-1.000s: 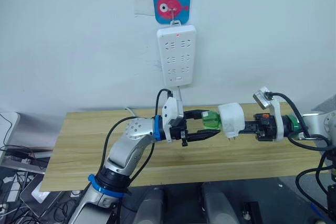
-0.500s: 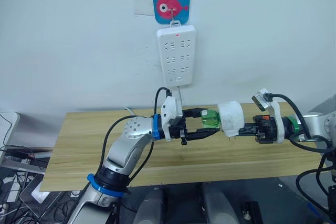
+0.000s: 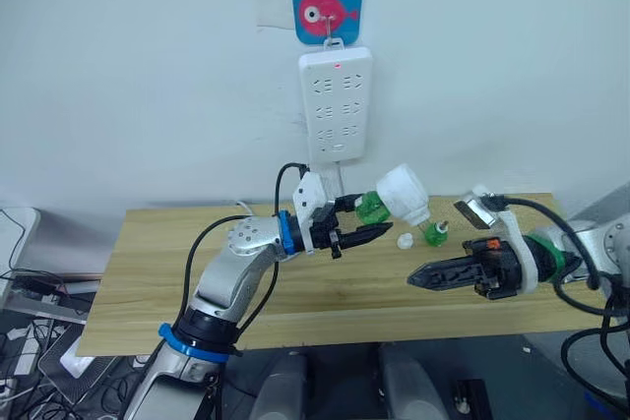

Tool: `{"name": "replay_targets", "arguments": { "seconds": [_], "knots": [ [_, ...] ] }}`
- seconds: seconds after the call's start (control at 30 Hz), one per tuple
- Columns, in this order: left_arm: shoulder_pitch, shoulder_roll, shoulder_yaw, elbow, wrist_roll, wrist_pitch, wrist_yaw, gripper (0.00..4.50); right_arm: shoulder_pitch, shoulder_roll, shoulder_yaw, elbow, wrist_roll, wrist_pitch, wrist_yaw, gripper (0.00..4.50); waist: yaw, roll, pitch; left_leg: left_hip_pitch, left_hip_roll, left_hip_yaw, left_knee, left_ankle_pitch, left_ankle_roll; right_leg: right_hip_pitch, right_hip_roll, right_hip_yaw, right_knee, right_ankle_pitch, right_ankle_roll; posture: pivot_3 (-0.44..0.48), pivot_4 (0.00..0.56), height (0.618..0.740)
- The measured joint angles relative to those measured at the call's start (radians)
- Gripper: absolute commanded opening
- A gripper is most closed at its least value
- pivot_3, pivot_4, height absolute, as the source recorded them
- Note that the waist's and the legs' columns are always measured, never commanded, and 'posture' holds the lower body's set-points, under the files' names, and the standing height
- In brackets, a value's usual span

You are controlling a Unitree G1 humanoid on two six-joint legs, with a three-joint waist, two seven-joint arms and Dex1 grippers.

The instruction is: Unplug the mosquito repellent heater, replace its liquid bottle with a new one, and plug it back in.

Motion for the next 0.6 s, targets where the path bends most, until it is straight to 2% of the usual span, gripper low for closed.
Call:
{"name": "replay_targets", "arguments": {
  "seconds": [0.13,0.23,0.27,0.37,0.43,0.53,0.6],
  "knots": [
    [0.007,0.002,0.0,-0.021,-0.04,0.067,-0.003,2.23,0.017,-0.018,0.006,-0.021,-0.046,-0.035,0.036,0.02,-0.002,0.0,0.0,0.001,0.001,0.0,0.0,0.0,0.0,0.0,0.0,0.0,0.001,0.0,0.0,-0.128,0.23,0.74],
    [0.018,0.022,0.019,-0.045,-0.097,0.158,-0.006,2.23,0.041,-0.081,0.031,-0.06,-0.147,-0.115,0.104,0.02,-0.004,0.0,0.0,0.001,0.001,0.0,0.0,0.0,0.0,0.0,0.001,-0.001,0.001,0.0,0.0,-0.126,0.23,0.74],
    [0.018,0.037,0.03,-0.048,-0.121,0.192,-0.009,2.23,0.055,-0.108,0.044,-0.073,-0.191,-0.163,0.139,0.18,-0.004,0.0,0.0,0.001,0.001,0.0,0.0,0.0,0.0,0.0,0.001,-0.001,0.001,0.0,0.0,-0.126,0.229,0.74],
    [0.023,0.124,0.098,-0.054,-0.229,0.347,-0.03,2.23,0.136,-0.23,0.103,-0.088,-0.412,-0.403,0.284,0.8,-0.005,0.0,0.0,0.001,0.001,0.0,0.0,0.0,0.0,0.0,0.002,-0.001,0.001,0.0,0.001,-0.125,0.224,0.74],
    [0.023,0.159,0.14,-0.055,-0.285,0.422,-0.036,2.23,0.167,-0.266,0.129,-0.077,-0.531,-0.55,0.368,1.55,-0.006,0.0,0.0,0.001,0.001,0.0,0.0,0.0,0.0,0.0,0.001,-0.001,0.001,0.0,0.001,-0.126,0.222,0.74],
    [0.022,0.179,0.154,-0.068,-0.324,0.477,-0.052,2.23,0.179,-0.256,0.152,-0.034,-0.671,-0.745,0.447,2.56,-0.006,0.0,0.0,0.002,0.001,0.0,0.0,0.0,-0.001,0.001,0.001,-0.001,0.001,0.0,0.001,-0.127,0.217,0.74],
    [0.022,0.182,0.144,-0.064,-0.271,0.416,-0.058,2.23,0.149,-0.205,0.154,0.007,-0.701,-0.779,0.449,3.34,-0.005,0.0,0.0,0.002,0.001,0.0,0.0,0.001,-0.003,0.001,0.001,-0.001,0.001,0.0,0.0,-0.127,0.213,0.74]
  ]
}}
